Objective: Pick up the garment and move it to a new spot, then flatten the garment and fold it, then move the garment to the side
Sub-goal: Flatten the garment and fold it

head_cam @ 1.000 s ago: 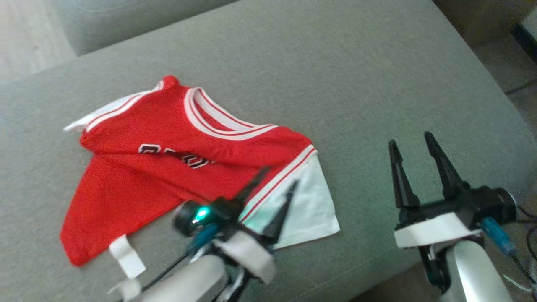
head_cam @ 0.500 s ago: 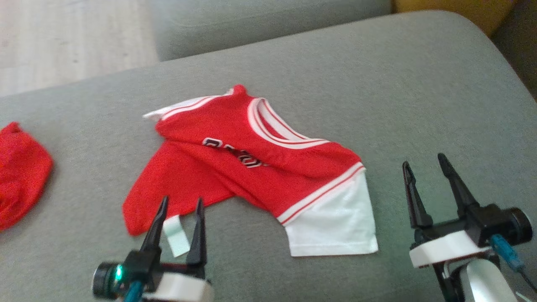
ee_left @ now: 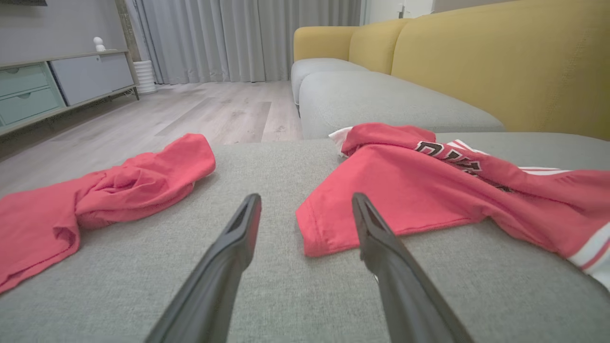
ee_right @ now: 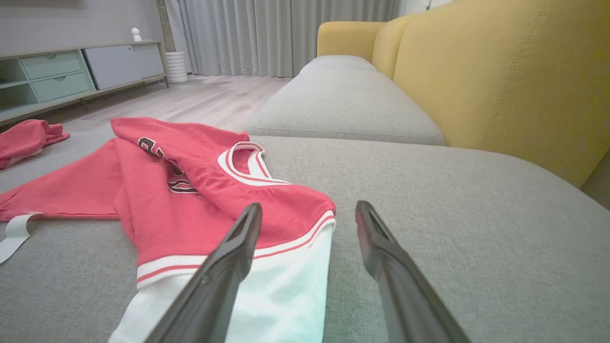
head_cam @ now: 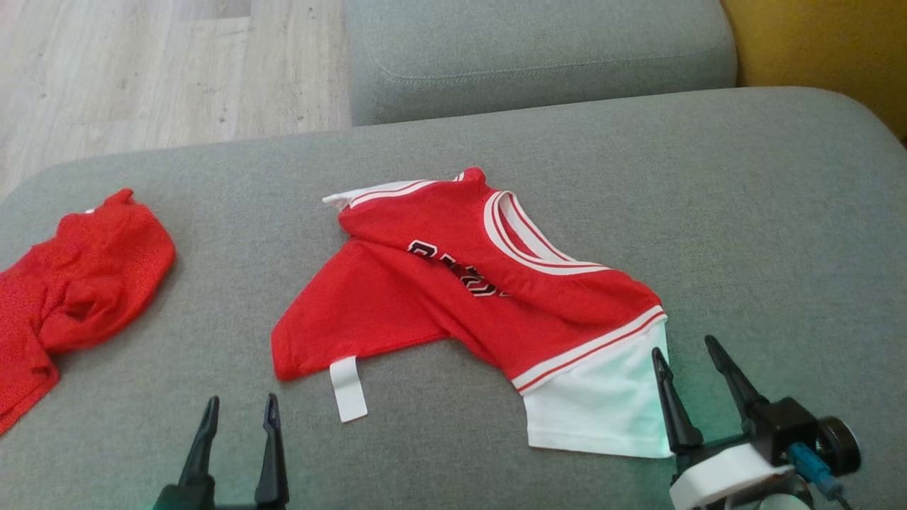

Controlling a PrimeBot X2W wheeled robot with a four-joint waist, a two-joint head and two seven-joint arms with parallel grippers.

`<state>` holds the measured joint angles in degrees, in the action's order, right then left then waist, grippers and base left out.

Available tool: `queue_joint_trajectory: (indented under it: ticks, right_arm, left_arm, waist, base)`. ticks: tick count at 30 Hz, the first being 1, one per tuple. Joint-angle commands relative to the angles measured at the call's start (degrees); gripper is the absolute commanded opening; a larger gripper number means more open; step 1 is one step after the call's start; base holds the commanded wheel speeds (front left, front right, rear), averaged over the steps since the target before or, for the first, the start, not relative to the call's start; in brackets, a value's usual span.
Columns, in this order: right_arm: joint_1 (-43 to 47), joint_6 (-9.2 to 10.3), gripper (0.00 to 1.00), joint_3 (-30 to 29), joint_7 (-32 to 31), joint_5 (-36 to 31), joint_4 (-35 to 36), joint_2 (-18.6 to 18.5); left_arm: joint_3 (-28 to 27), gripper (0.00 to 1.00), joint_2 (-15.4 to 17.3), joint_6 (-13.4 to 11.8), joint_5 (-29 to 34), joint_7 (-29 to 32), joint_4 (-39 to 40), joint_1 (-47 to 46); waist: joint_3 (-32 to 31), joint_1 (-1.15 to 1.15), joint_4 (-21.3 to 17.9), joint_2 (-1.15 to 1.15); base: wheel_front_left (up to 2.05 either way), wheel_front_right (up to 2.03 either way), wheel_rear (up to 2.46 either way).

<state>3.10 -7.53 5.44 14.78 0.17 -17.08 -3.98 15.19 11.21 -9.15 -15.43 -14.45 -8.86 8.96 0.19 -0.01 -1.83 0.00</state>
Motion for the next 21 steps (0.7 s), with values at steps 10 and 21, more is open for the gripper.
queue_joint_trajectory:
  ticks: [10, 21]
  right_arm:
    - [-1.4, 0.04, 1.00, 2.8, 0.2, 0.3, 0.3, 0.8]
    - [-2.5, 0.04, 1.00, 0.6, -2.5, -2.8, -0.4, -0.6]
  left_arm:
    - [-8.9, 1.00, -4.3, 6.1, 4.8, -0.5, -1.2, -0.8]
    - [-6.4, 1.00, -5.2, 9.6, 11.3, -0.5, -3.5, -3.8]
  waist:
    - [-0.2, 0.01, -0.2, 0.00]
    - [1.6, 0.01, -1.9, 0.00]
  base:
    - [0.00, 0.00, 0.00]
    - [0.00, 0.00, 0.00]
